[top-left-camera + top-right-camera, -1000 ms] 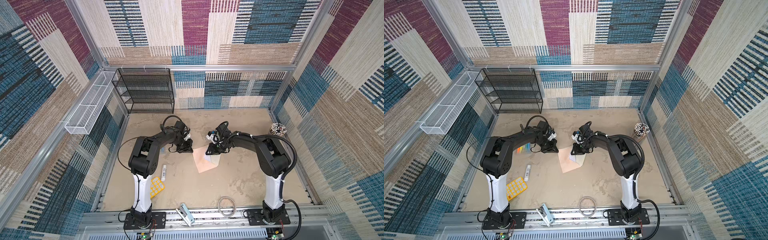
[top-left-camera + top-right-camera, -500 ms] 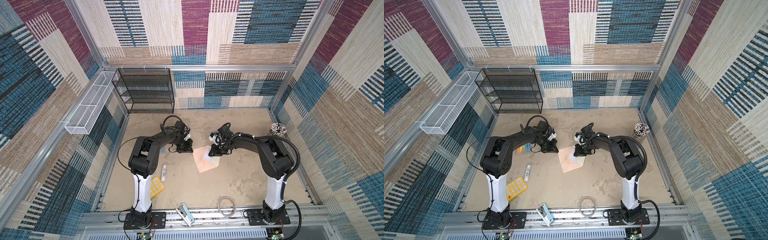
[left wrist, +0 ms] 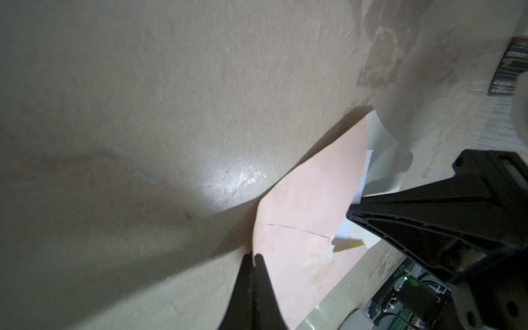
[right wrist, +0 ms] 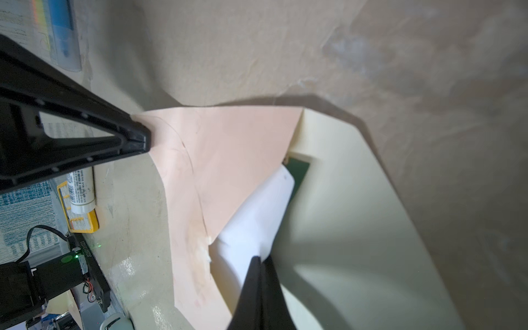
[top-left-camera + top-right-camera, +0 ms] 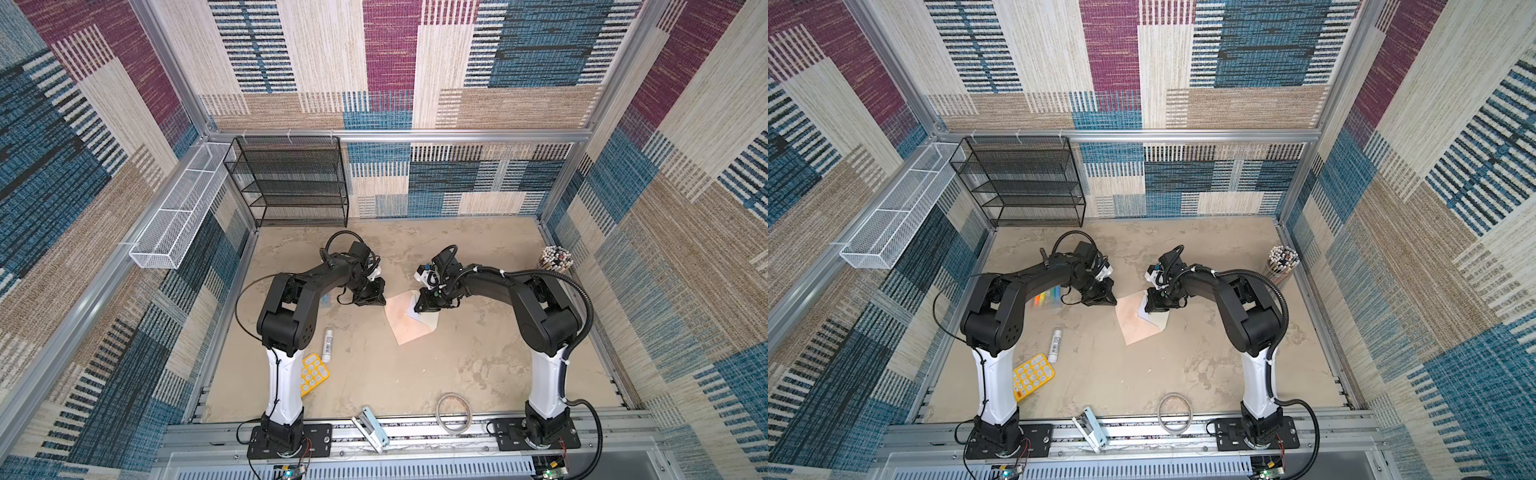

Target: Place the letter into the envelope and seal it

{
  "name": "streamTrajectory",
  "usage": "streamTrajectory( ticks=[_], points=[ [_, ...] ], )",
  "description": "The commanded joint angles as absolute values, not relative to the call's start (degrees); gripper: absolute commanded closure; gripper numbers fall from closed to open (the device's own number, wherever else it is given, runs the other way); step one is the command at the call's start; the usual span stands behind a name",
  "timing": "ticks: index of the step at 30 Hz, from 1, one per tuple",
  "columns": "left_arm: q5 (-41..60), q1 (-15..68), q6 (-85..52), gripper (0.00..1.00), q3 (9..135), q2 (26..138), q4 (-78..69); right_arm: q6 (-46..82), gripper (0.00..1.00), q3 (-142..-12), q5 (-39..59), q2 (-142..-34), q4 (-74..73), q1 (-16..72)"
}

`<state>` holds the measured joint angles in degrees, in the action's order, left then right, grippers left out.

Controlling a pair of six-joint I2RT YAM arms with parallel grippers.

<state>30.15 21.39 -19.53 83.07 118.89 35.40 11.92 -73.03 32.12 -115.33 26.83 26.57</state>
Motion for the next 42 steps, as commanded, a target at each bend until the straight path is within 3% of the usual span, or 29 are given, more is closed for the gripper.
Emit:
streamTrajectory(
  ticks=[1, 10, 23, 42],
  points=[
    [30.7, 21.5, -18.3, 1.00, 83.6, 119.0, 35.3, 11.9, 0.96, -73.7, 34.0, -115.9, 25.2, 27.1],
    [30.1, 21.5, -18.3, 1.00, 83.7, 118.4, 35.4, 11.6, 0.96, -74.2, 32.3, -115.8, 26.0, 27.2],
    [29.7, 21.5, -18.1, 1.00, 83.2, 116.8, 35.5, 11.5, 0.88, -74.2, 29.8, -113.6, 28.0, 27.2],
    [30.2, 21.6, -15.6, 1.00, 83.0, 117.5, 34.7, 9.3, 1.00, -76.4, 23.9, -114.3, 32.1, 27.2]
  ],
)
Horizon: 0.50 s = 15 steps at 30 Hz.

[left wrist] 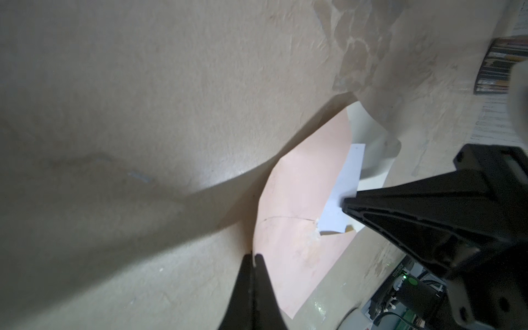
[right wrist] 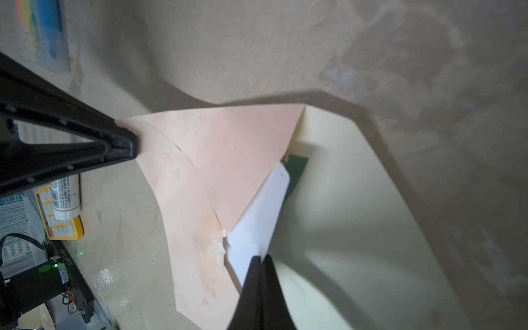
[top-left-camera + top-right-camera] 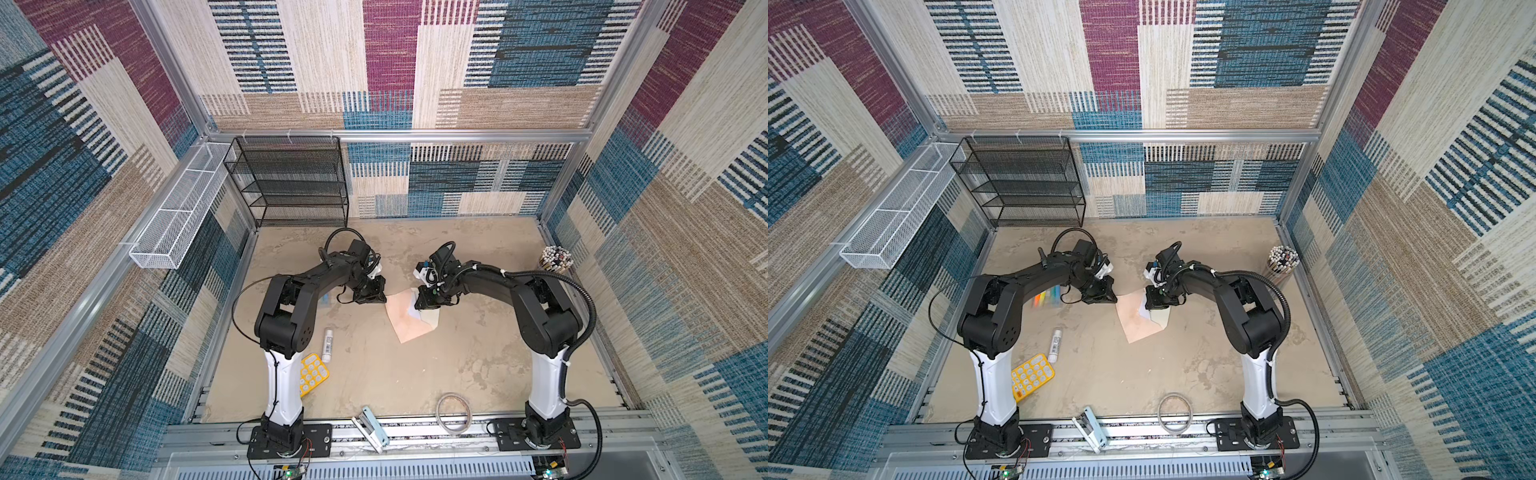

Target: Place the letter into the envelope and seal it

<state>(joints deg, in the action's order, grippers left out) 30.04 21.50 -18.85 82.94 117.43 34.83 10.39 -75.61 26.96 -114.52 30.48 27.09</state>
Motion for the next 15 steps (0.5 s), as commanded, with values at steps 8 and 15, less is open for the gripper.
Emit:
streamTrajectory(
  ticks=[8, 15],
  points=[
    [28.9, 21.6, -14.5, 1.00, 83.2, 117.4, 35.5, 8.4, 1.00, -77.4, 19.9, -114.5, 34.8, 27.2],
    [28.9, 21.8, -14.6, 1.00, 83.4, 117.4, 35.4, 8.5, 1.00, -77.9, 19.7, -114.8, 34.9, 27.2]
  ],
)
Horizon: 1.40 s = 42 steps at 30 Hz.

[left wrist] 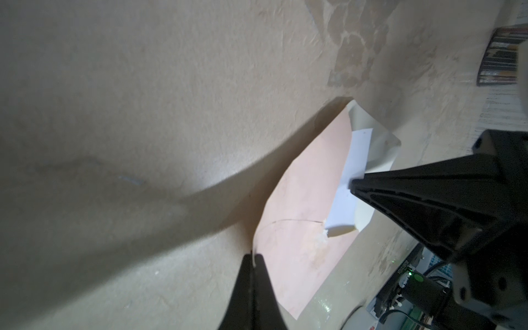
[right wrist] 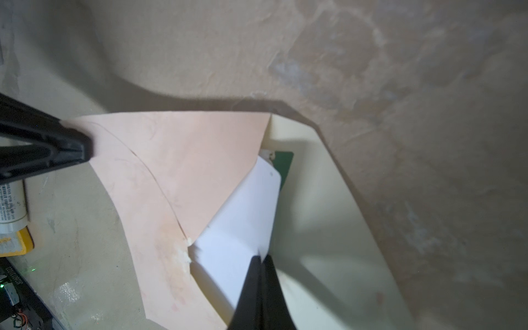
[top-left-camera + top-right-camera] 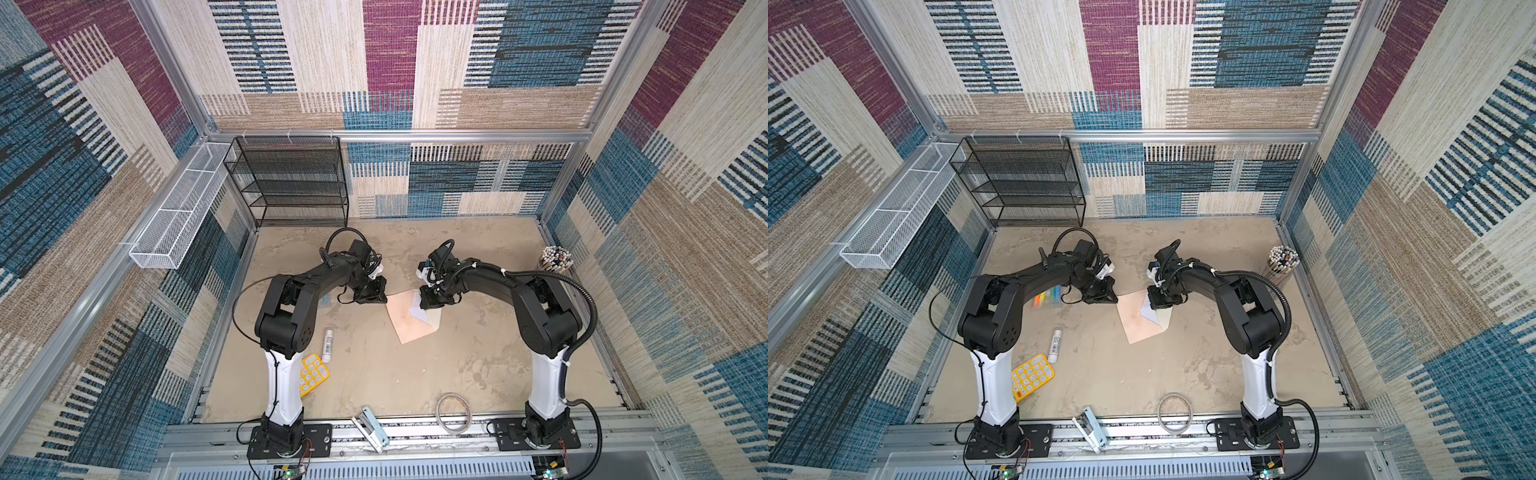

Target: Place the letter into the envelope and seal it

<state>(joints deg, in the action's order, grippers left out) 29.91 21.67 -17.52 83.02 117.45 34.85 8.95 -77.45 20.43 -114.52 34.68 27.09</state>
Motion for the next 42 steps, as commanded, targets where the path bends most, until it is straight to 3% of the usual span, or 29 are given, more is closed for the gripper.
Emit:
streamTrajectory(
  ticks=[1, 22, 24, 26, 29, 32, 35, 42],
  points=[
    [28.8, 21.9, -14.7, 1.00, 83.4, 117.5, 35.4, 8.5, 1.00, -78.1, 20.2, -114.9, 34.8, 27.2],
    [28.5, 22.1, -17.7, 1.00, 81.0, 115.7, 31.6, 8.3, 1.00, -78.5, 23.9, -118.2, 33.7, 28.7],
    [26.0, 22.1, -17.8, 0.90, 80.7, 115.0, 32.7, 8.3, 1.00, -78.4, 23.4, -118.1, 34.0, 28.7],
    [23.2, 22.1, -18.2, 0.74, 80.2, 113.7, 33.3, 8.5, 1.00, -78.2, 23.1, -117.8, 34.1, 28.7],
    [18.3, 22.1, -18.4, 0.64, 80.1, 111.6, 35.3, 8.8, 1.00, -78.1, 22.4, -117.7, 34.6, 28.7],
    [16.9, 22.3, -18.9, 0.62, 79.3, 108.5, 35.6, 9.1, 1.00, -78.0, 22.3, -117.3, 34.7, 28.7],
    [17.8, 22.8, -19.7, 0.65, 79.0, 106.0, 35.5, 9.3, 1.00, -77.9, 22.0, -117.1, 34.8, 28.7],
    [28.0, 24.2, -23.0, 0.92, 77.9, 108.0, 29.5, 9.4, 1.00, -77.8, 22.1, -117.0, 34.7, 28.7]
  ],
)
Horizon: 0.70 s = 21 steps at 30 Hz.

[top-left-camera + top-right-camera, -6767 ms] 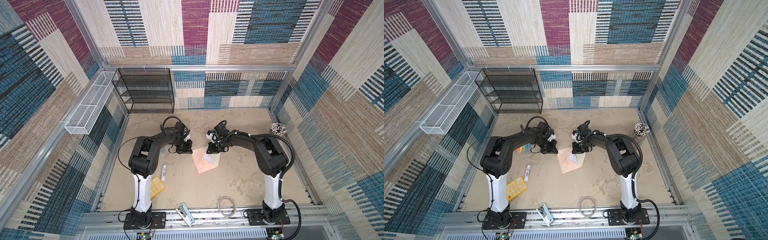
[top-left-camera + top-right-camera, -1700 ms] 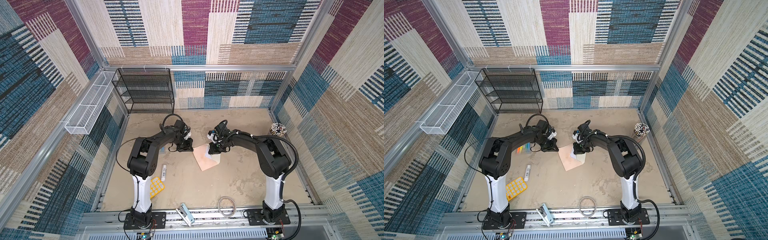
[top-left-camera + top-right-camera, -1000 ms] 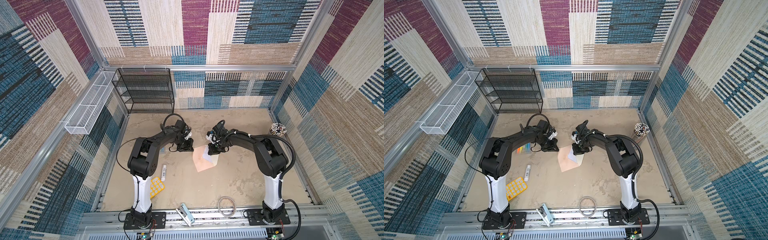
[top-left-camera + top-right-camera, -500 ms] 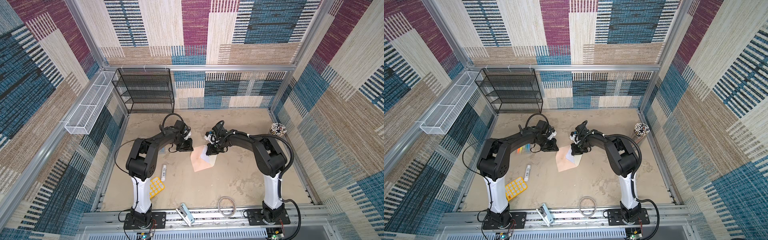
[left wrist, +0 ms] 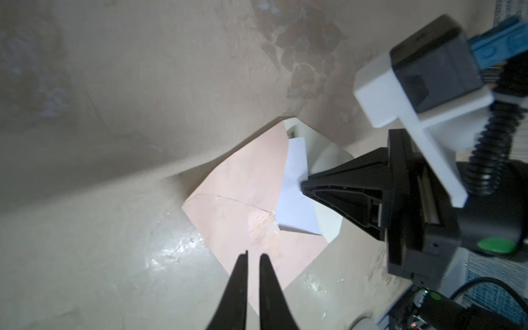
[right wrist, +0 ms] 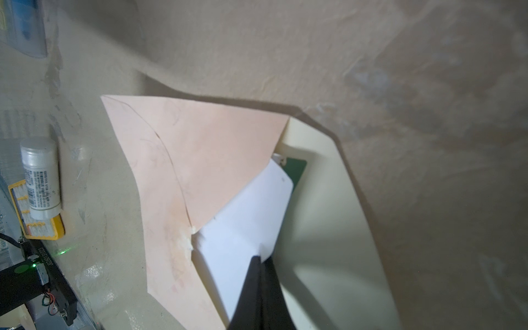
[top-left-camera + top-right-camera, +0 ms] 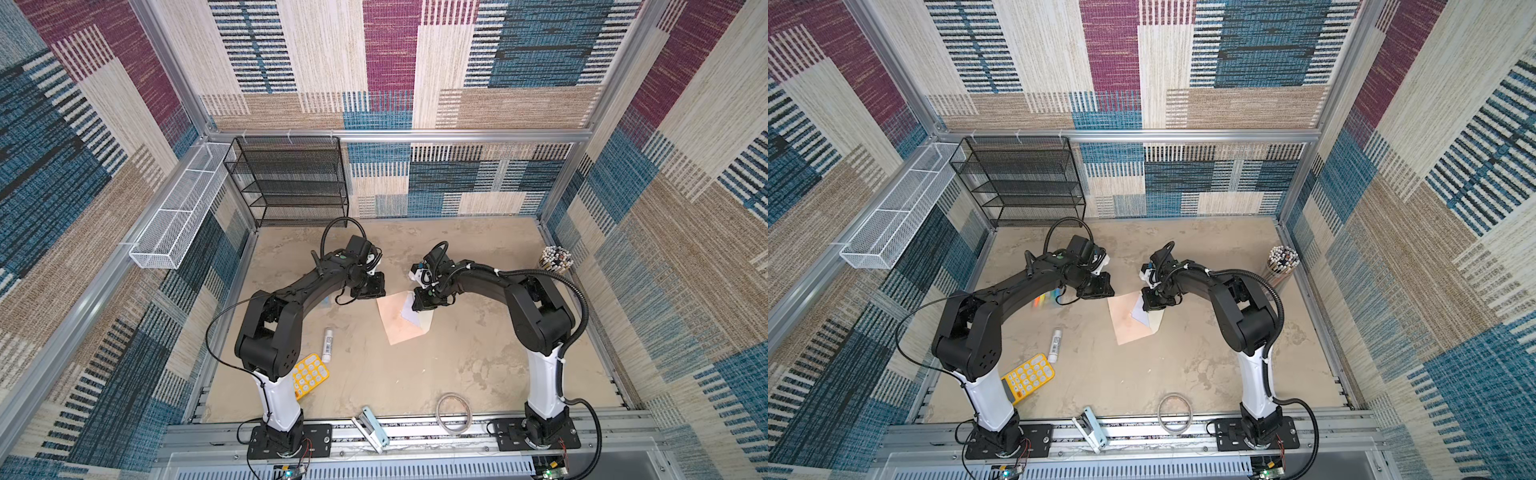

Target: Place the letter into the envelope and seal it

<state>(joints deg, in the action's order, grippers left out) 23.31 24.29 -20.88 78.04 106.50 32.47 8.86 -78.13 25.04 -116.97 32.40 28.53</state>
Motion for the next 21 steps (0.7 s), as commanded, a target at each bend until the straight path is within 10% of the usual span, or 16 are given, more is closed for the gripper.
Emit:
streamTrajectory(
  ticks=[1, 21],
  points=[
    [28.1, 24.1, -23.0, 0.94, 78.3, 108.9, 29.4, 9.4, 1.00, -77.8, 22.1, -117.0, 34.7, 28.7],
    [25.0, 19.5, -21.8, 1.00, 77.4, 118.9, 31.0, 9.1, 1.00, -76.9, 21.9, -116.5, 35.1, 28.7]
  ],
)
